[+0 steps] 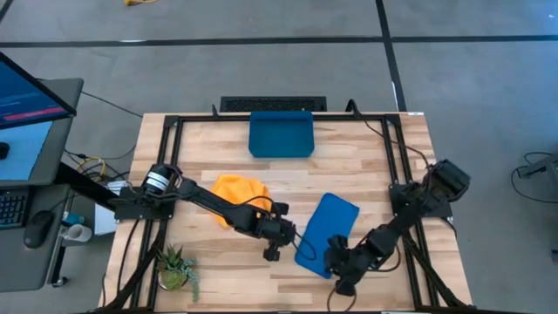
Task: Roll microfiber towels into tight, uniform cylinder then place into a basket
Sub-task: Fold the blue microfiber towel
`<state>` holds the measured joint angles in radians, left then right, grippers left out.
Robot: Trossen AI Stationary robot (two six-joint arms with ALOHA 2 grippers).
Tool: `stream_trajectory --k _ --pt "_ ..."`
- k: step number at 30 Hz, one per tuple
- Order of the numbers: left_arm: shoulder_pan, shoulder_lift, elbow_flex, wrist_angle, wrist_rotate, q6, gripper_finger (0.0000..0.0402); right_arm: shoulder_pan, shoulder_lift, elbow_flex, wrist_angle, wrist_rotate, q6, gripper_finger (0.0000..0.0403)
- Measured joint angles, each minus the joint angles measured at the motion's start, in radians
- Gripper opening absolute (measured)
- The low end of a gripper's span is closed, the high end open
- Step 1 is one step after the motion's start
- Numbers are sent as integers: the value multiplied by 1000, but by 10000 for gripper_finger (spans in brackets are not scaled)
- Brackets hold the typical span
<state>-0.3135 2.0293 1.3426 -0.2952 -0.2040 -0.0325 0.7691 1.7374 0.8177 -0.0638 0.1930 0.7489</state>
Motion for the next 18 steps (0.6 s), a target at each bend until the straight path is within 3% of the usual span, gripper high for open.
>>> stream_trajectory --k 7,11,18 --pt "-9 0 0 281 -17 21 90 16 -159 2 -218 151 -65 22" --pt "-2 1 0 329 -27 33 90 -14 -261 2 -355 289 -169 20" --pt "33 1 0 379 -18 29 90 -121 -424 2 -630 305 -133 23"
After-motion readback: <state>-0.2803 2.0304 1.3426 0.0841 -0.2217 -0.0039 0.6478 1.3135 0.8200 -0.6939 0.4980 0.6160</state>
